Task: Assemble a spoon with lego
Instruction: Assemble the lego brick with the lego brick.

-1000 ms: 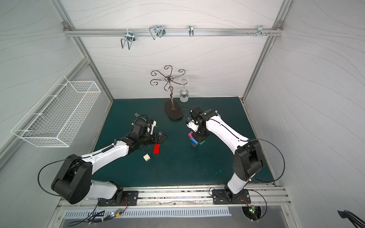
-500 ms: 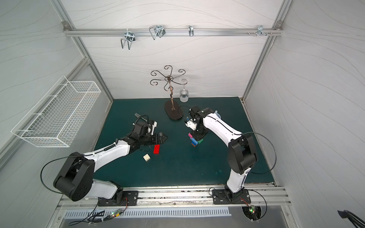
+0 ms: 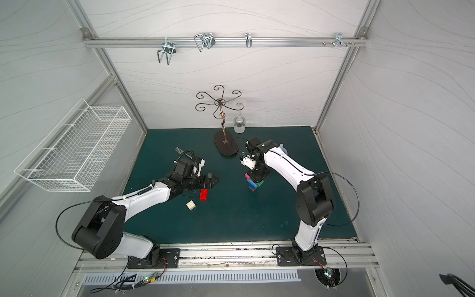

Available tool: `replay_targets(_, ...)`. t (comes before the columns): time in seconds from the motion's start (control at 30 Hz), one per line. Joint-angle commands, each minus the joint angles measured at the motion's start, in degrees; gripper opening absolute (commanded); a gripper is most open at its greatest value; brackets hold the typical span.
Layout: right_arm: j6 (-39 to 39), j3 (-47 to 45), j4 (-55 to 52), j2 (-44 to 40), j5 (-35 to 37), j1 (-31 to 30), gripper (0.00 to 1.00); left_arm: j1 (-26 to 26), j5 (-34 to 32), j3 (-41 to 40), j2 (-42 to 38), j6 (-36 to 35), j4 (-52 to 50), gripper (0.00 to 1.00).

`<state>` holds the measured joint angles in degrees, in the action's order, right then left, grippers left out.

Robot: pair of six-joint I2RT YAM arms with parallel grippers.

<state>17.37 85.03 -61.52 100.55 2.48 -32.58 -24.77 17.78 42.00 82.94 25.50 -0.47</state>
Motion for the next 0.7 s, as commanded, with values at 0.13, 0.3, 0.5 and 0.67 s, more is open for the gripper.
replay_targets(0.13,0.1,-0.8,-0.4,0.0,0.0,0.3,0.31,-0.2,0.8,1.3,0.9,-0.7,2.1,1.0)
replay_targets(0.3,0.0,-1.3,0.1,0.3,0.4,0.3,0.31,-0.2,0.9,1.3,1.0,-0.7,2.1,1.0)
replay_targets(0.5,-0.1,-1.4,0.4,1.1,0.7,0.3,0.31,-0.2,0.8,1.5,1.0,-0.8,1.9,1.0)
replay_targets(0.67,-0.2,-0.2,-0.5,2.8,0.6,-0.3,0.31,-0.2,0.7,1.4,1.0,-0.7,1.9,1.0)
